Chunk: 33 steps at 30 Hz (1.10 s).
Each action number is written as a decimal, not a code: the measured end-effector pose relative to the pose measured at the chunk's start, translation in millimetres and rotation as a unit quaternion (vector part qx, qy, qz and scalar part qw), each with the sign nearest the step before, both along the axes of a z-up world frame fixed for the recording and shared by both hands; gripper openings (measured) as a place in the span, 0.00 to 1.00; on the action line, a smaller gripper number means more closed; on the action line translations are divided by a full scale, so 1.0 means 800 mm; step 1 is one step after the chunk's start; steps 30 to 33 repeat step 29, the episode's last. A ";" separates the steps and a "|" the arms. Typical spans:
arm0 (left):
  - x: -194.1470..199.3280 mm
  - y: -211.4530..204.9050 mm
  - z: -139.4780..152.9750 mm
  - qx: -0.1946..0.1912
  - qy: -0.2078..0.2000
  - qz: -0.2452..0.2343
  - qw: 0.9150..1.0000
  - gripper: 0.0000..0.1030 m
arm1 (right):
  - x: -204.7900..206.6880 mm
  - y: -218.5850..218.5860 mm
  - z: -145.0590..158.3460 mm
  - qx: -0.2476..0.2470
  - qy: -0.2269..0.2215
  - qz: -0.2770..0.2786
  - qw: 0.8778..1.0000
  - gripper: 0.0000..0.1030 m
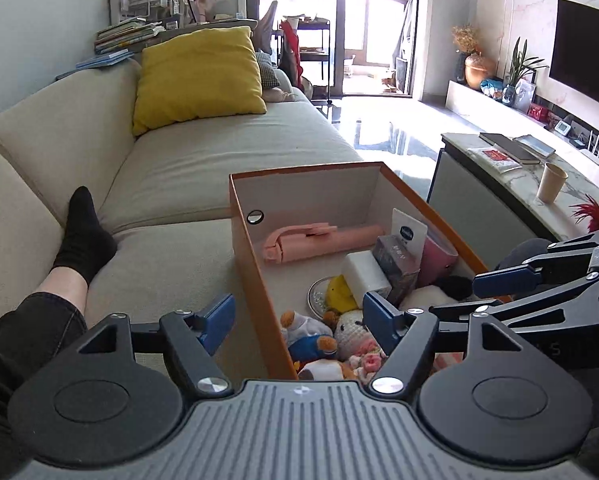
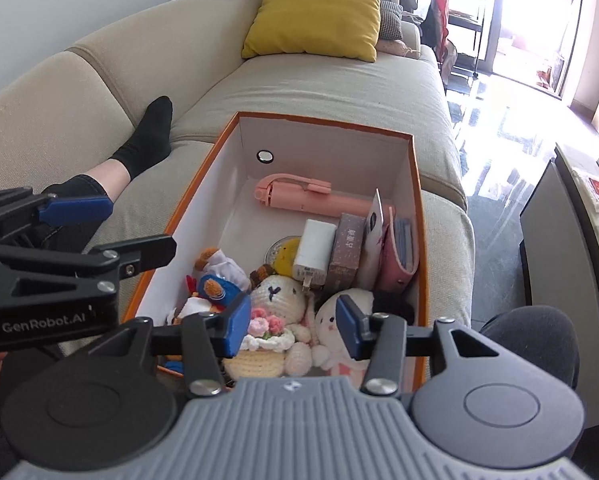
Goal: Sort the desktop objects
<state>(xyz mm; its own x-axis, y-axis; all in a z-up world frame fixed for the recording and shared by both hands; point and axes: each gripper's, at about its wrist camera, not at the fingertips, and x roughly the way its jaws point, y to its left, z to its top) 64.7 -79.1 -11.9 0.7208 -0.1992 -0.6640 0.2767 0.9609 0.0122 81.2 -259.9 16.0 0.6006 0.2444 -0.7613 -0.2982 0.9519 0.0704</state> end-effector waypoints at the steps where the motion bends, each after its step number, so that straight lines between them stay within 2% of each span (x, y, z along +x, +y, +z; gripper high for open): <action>1: -0.002 0.000 -0.004 0.000 0.003 0.003 1.000 0.80 | -0.004 0.002 -0.003 -0.004 0.000 -0.004 1.000 0.49; 4: -0.004 0.001 -0.016 -0.006 0.025 0.011 1.000 0.80 | -0.010 0.003 -0.012 -0.010 0.006 -0.012 1.000 0.50; 14: -0.013 0.003 -0.036 -0.025 0.057 0.019 0.998 0.80 | -0.021 -0.003 -0.032 -0.005 0.036 -0.026 0.999 0.50; 33: -0.017 0.007 -0.036 -0.032 0.059 0.023 0.997 0.80 | -0.022 -0.001 -0.035 -0.013 0.040 -0.020 0.999 0.51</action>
